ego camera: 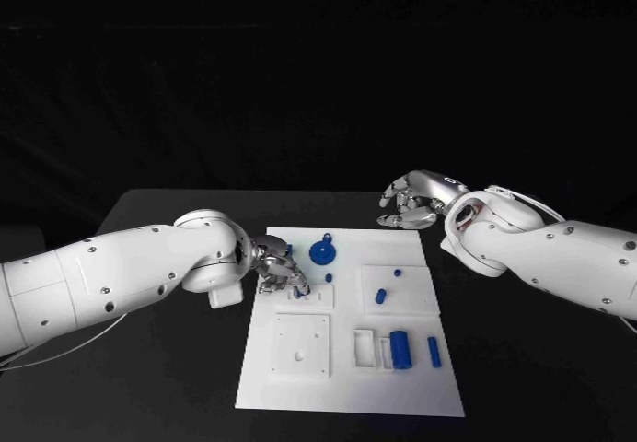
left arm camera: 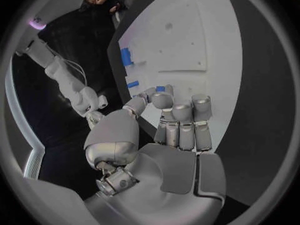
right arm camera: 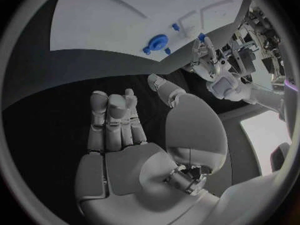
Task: Assemble the parts on the task board
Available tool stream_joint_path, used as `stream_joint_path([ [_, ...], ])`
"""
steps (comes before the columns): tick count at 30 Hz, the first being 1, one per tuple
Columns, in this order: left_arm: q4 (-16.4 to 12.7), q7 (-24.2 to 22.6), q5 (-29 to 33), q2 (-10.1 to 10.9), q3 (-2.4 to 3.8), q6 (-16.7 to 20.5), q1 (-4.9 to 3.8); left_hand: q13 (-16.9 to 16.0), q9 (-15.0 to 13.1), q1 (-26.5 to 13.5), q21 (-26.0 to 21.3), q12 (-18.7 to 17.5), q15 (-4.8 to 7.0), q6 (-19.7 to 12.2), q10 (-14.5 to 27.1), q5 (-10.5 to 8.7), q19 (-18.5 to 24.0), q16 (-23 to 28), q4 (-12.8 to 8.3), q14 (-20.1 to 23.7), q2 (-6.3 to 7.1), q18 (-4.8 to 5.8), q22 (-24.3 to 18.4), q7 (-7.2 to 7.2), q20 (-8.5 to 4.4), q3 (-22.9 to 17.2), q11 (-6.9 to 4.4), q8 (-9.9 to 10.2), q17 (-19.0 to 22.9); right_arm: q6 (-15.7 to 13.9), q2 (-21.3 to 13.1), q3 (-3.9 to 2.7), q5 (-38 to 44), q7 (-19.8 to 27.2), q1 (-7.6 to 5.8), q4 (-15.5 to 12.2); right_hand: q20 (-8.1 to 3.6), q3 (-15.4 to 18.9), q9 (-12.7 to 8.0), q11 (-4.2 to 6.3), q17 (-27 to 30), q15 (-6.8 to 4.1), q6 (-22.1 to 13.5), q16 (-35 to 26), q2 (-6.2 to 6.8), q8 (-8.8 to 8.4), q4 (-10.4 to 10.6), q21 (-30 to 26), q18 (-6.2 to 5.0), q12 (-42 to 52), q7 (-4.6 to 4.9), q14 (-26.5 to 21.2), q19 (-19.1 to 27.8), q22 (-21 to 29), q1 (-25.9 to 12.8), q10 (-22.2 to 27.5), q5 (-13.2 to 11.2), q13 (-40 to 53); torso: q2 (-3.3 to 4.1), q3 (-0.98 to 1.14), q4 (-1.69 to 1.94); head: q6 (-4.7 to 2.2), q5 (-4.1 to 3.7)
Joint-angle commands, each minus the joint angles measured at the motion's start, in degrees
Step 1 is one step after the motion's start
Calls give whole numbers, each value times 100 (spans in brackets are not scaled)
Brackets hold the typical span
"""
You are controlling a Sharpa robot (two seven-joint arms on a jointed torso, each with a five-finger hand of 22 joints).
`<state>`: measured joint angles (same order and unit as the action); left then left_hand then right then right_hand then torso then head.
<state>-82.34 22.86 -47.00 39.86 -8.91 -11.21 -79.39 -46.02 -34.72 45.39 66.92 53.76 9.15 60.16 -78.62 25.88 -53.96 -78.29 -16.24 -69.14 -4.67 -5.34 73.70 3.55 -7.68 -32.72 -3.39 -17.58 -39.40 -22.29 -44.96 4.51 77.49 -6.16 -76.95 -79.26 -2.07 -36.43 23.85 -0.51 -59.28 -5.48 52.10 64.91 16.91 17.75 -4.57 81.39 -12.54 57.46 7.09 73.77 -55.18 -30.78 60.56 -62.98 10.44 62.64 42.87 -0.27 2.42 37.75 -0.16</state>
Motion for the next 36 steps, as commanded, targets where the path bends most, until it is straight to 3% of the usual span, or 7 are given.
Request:
stream_joint_path([
  [1,-67,-764,1127,58,2,345,-21,23,0,150,-45,-43,16,45,39,-41,10,40,34,66,-104,7,-20,-45,-629,-44,2,5,23,-226,-58,1,-591,1006,17,-173,-10,-75,-5,-33,-11,2,-74,-24,-16,-35,-36,-16,-246,26,29,33,-34,-12,127,1,30,-8,-3,2,13,-48,-13],
  [5,-162,-1027,1509,213,-10,577,-20,69,-7,234,-98,-121,7,39,69,-114,40,123,15,98,-24,14,-47,-40,-623,-79,10,3,65,-305,-175,1,-831,1407,68,-490,-10,-99,0,-48,-25,17,-77,-19,-80,-30,-191,-4,-246,45,44,41,-40,-33,317,4,189,-7,2,3,5,-96,-14],
  [9,-190,-1337,1911,344,-35,831,-17,92,-25,480,-118,-152,10,40,46,-537,32,151,-9,84,105,11,-62,-44,-632,-121,5,-12,80,-233,-269,9,-904,1555,119,-762,2,12,10,-53,-48,23,-73,-4,-149,-20,-348,14,-246,72,49,48,-37,-63,354,4,321,-3,2,-2,3,-173,8],
  [12,-190,-1725,2240,416,-103,948,-15,100,-49,581,-129,-167,16,74,43,-569,35,162,-14,81,169,19,-67,-54,-629,-123,-4,-42,84,-156,-355,113,-911,1614,132,-999,9,246,21,-54,-80,27,-79,12,-252,-12,-575,33,-246,100,48,46,-24,-102,305,17,578,2,-6,-1,2,-231,6],
  [15,-186,-1949,2299,448,-149,1015,-8,108,-70,686,-141,-182,18,80,49,-625,45,175,-9,90,235,27,-71,-55,-626,-116,-7,-57,88,-81,-404,149,-911,1636,145,-1183,13,370,25,-56,-94,26,-86,13,-311,-12,-702,31,-246,111,52,43,-13,-120,273,27,639,0,-5,-4,3,-284,7],
  [23,-180,-2072,2437,452,-187,1003,5,112,-99,801,-152,-192,22,94,44,-663,50,179,6,92,308,41,-74,-61,-622,-85,-10,-78,86,6,-381,214,-902,1601,177,-1389,24,607,29,-62,-118,32,-103,8,-417,-17,-913,19,-246,125,58,35,4,-153,158,52,854,-9,1,-4,-2,-329,19],
  [36,-257,-2137,2438,450,-188,917,9,112,-115,845,-154,-194,29,111,37,-678,49,176,20,89,324,47,-75,-68,-621,-67,-17,-93,82,-150,-169,280,-656,1416,203,-1376,30,726,23,-70,-124,39,-130,-2,-449,-33,-975,5,-246,131,66,36,3,-166,62,65,865,-16,8,4,-1,-333,30],
])
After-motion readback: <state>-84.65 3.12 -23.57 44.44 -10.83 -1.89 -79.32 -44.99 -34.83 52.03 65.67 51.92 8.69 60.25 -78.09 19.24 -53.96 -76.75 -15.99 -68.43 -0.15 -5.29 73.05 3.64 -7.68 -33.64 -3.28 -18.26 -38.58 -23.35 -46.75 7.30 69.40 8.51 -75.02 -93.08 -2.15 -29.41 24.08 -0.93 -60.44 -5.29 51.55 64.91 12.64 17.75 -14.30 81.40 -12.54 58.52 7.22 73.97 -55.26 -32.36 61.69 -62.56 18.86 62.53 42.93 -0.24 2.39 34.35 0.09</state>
